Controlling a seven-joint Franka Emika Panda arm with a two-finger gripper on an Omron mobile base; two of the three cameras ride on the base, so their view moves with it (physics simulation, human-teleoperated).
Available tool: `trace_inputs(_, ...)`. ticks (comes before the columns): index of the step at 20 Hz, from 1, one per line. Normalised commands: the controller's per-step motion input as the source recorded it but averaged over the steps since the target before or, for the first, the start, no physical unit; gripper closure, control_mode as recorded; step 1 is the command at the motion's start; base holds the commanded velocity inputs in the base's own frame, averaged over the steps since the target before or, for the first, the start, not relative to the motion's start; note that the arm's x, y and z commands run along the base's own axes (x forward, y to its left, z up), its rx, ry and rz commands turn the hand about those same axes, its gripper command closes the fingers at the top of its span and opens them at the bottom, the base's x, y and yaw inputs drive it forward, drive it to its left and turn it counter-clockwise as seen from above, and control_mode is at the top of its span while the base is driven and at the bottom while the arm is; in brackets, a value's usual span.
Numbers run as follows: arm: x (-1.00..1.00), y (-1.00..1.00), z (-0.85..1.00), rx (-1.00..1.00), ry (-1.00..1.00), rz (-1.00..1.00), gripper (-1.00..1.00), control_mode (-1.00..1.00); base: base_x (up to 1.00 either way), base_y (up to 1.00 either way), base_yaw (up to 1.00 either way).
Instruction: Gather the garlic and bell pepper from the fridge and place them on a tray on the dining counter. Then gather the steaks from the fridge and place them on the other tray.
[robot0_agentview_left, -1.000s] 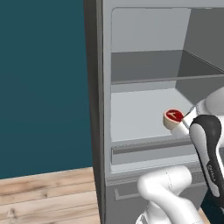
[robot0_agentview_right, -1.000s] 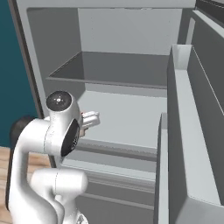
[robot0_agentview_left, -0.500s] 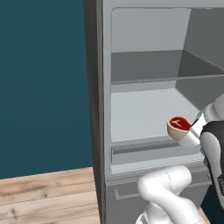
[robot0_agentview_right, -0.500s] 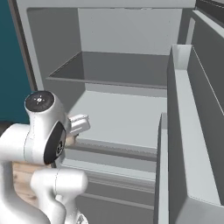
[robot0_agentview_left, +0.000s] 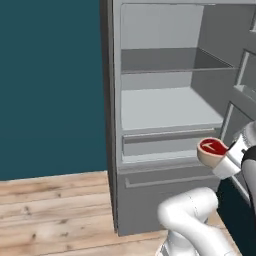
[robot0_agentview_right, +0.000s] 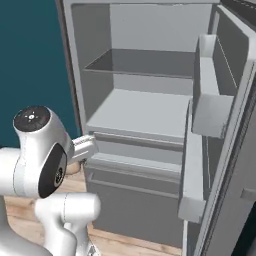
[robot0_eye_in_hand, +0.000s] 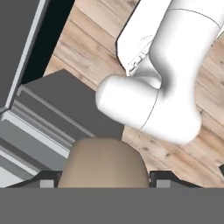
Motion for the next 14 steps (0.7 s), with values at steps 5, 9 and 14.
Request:
trace_inputs(5,0.0,0.0,0.0,0.0,0.0,0.0,1.0,1.0,-0.93,0.26,0.51)
trace_inputs(9,0.0,0.0,0.0,0.0,0.0,0.0,1.0,1.0,-0.36,0.33,0.81)
trace_inputs(14,0.0,0.0,0.0,0.0,0.0,0.0,1.0,1.0,-0.02,0.44,0.91)
